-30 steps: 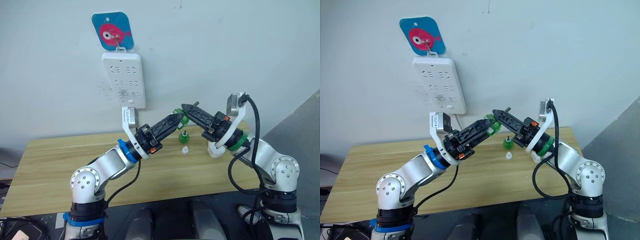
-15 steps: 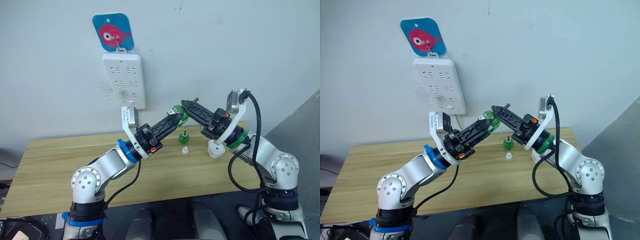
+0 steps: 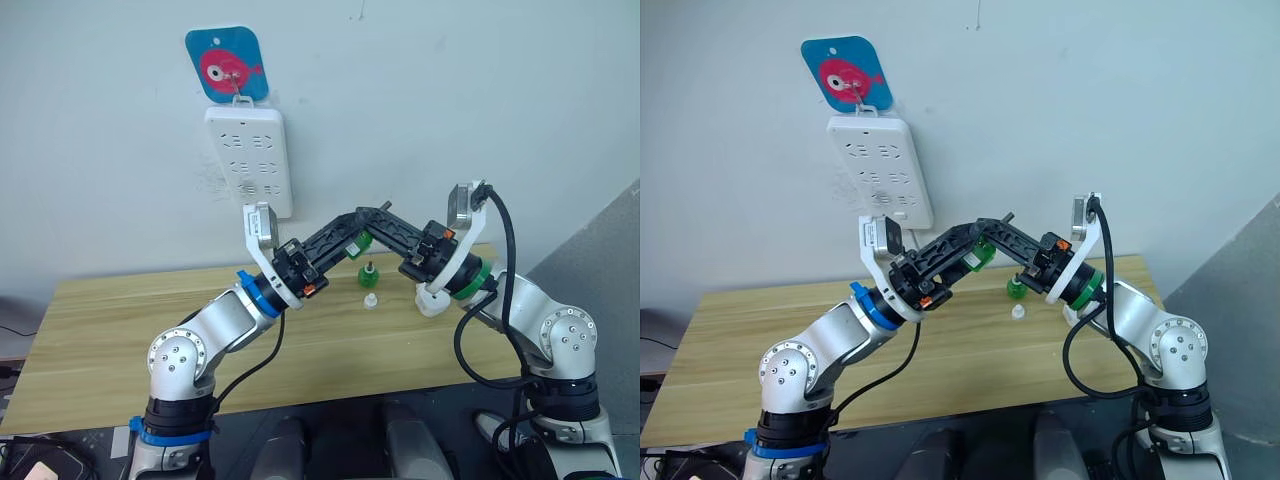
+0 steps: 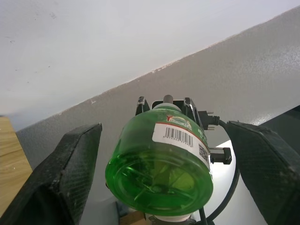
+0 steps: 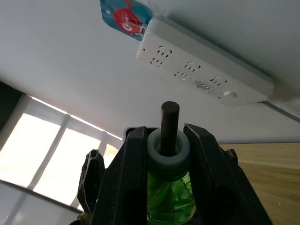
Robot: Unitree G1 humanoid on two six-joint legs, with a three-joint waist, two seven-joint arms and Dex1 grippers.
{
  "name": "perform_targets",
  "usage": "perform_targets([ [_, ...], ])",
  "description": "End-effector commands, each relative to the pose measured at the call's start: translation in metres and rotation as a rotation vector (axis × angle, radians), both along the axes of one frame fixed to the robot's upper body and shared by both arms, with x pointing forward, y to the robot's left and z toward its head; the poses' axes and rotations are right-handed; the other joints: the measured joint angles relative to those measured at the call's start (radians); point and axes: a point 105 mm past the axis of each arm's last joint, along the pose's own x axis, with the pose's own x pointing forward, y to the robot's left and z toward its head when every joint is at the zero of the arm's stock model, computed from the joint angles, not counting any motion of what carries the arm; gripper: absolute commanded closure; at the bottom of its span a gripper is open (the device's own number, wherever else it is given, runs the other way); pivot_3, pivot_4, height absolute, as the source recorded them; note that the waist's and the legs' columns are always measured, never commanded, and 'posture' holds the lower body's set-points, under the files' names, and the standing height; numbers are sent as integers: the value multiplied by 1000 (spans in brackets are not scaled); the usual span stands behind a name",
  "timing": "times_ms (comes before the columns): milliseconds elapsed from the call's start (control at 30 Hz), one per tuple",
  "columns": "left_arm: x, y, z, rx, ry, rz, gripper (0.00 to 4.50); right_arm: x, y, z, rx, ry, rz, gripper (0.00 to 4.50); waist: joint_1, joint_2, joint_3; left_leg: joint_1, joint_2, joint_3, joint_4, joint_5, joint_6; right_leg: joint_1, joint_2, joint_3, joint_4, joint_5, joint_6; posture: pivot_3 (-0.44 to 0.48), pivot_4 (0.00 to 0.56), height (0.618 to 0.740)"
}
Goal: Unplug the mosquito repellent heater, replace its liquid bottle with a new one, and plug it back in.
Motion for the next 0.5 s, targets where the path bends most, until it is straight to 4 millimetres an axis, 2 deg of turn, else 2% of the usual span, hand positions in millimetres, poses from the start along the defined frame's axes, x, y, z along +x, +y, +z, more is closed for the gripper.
perform_targets([
  [33, -10, 1, 10, -30, -46, -28, 178, -9, 2, 12, 31, -54, 30, 3684, 0, 0, 0, 0, 0, 0, 0, 0, 0, 0, 0, 0, 0, 0, 0, -124, 182, 740],
  [400, -11, 5, 8, -73, -13, -27, 178, -8, 1, 13, 41, -47, 29, 3684, 0, 0, 0, 0, 0, 0, 0, 0, 0, 0, 0, 0, 0, 0, 0, -123, 181, 740],
  [500, -10, 4, 8, -75, -12, -31, 770, -9, 2, 13, 42, -47, 34, 3684, 0, 0, 0, 0, 0, 0, 0, 0, 0, 0, 0, 0, 0, 0, 0, -121, 182, 740],
])
